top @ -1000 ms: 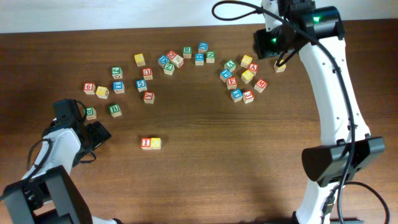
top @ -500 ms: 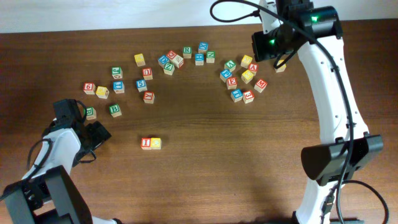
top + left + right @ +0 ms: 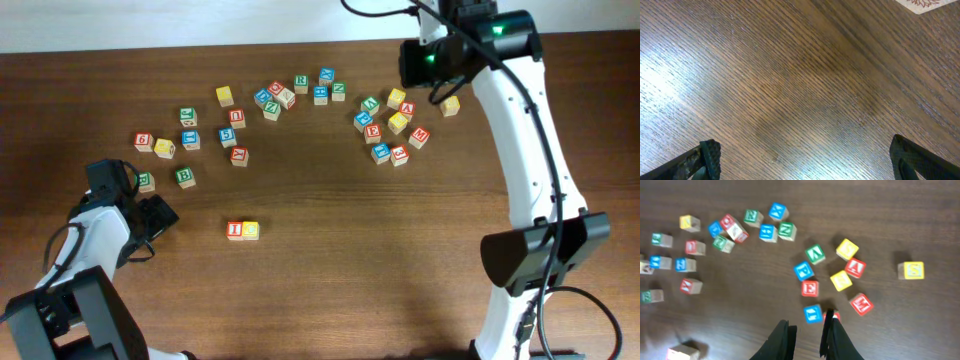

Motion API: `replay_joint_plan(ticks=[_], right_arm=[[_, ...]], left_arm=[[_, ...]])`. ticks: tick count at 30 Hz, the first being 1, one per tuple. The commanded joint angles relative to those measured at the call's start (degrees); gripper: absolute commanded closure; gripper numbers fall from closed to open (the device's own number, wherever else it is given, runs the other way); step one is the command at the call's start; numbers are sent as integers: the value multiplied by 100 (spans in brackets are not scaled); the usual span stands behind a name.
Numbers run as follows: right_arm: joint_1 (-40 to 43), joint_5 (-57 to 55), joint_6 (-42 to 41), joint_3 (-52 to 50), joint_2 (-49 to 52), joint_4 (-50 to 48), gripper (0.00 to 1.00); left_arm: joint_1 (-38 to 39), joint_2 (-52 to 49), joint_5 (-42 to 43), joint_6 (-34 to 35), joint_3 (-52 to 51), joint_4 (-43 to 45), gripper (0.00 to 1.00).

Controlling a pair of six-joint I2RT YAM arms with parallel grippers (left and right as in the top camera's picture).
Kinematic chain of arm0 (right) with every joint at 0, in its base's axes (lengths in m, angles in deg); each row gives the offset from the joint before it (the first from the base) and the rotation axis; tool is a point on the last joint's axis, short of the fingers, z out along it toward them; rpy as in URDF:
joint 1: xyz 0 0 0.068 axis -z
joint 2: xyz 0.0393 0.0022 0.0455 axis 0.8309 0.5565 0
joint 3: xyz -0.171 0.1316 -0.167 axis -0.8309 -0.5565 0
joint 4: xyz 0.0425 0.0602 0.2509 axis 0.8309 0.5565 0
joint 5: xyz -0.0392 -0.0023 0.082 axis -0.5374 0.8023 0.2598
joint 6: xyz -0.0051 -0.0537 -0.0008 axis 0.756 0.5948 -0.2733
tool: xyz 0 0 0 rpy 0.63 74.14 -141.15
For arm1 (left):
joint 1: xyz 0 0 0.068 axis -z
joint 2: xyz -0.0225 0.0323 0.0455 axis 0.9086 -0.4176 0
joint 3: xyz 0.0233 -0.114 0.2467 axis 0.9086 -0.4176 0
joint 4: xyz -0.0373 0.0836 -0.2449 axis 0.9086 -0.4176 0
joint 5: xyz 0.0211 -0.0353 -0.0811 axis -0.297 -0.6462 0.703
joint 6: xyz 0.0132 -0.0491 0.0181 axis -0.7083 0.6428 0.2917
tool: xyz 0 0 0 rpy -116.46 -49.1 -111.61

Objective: Spell out ICRA

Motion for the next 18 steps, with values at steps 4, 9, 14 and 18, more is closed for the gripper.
replay_joint_plan(ticks=[4, 9, 14, 18], right_arm=[[-776, -800, -391, 24, 72, -748, 86], [-1237, -1558, -393, 22, 90, -1897, 86], [-1427, -1884, -391, 22, 275, -3032, 86], [-1410, -1886, -391, 22, 647, -3644, 86]], left_arm=[[-31, 59, -42, 15, -37, -4, 1], [-28, 59, -42, 15, -37, -4, 1], [-31, 59, -42, 15, -37, -4, 0], [-31, 59, -42, 15, -37, -4, 1]])
